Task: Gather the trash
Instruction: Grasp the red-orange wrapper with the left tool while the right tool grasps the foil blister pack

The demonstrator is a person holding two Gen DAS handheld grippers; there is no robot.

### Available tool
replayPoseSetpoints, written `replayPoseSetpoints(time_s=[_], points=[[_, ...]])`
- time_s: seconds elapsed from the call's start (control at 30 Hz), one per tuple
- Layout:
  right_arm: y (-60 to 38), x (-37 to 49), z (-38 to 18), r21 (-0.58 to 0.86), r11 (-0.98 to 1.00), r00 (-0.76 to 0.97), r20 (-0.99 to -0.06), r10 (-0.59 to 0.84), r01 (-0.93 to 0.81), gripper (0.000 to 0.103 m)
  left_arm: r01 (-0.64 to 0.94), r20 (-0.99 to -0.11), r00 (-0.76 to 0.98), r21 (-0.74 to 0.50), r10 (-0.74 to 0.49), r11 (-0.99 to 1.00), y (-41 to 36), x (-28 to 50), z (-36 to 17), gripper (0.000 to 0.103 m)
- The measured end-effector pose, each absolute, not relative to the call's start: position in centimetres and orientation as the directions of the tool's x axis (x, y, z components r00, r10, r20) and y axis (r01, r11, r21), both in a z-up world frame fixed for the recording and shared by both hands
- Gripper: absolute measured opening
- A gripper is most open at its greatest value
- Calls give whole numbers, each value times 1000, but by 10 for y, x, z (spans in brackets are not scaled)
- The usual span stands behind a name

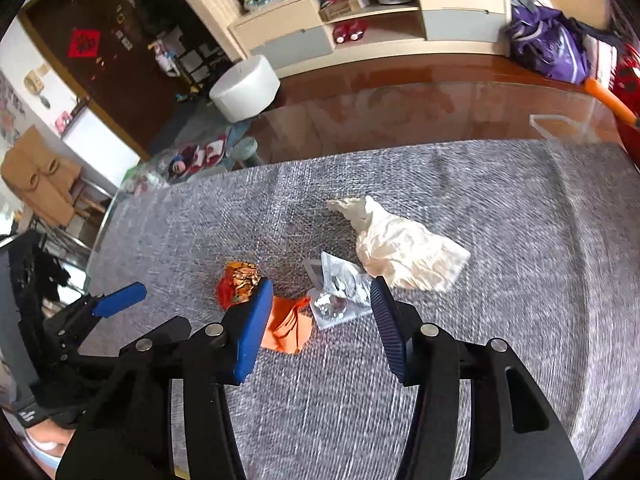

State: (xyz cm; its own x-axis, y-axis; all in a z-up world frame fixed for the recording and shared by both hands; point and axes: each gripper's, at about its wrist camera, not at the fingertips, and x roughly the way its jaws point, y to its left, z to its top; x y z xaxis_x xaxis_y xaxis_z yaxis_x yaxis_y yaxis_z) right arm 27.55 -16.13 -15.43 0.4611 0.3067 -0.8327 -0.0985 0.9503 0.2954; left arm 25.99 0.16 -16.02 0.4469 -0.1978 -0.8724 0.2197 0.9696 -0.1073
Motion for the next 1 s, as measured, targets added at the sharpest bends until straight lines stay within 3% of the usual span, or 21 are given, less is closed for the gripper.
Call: replayPoseSetpoints(time_s=[0.23, 0.33, 0.77, 0.83, 0.93, 1.0], points=[[-153, 285, -173, 234, 967, 440, -861, 255, -101, 51, 222, -874, 432, -137, -224, 965, -2, 277, -174, 83], [-158, 287, -177, 228, 969, 436, -866, 245, -92, 27, 233, -877, 422, -139, -229, 962, -7, 284, -181, 83], [-182, 274, -163, 297, 949, 446, -839, 312, -105, 27, 269, -897, 372, -142, -239, 953, -33, 300, -209, 85], [-183, 272, -161, 301, 947, 446, -837, 318, -111, 27, 287, -900, 363, -140, -242, 948, -39, 299, -211, 80], [-184, 266, -158, 300, 946, 447, -835, 322, -121, 27, 307, -899, 345, -165, -271, 937, -46, 296, -211, 49], [-186, 262, -155, 302, 945, 451, -831, 325, -124, 27, 314, -899, 355, -144, -256, 939, -47, 293, -208, 43]])
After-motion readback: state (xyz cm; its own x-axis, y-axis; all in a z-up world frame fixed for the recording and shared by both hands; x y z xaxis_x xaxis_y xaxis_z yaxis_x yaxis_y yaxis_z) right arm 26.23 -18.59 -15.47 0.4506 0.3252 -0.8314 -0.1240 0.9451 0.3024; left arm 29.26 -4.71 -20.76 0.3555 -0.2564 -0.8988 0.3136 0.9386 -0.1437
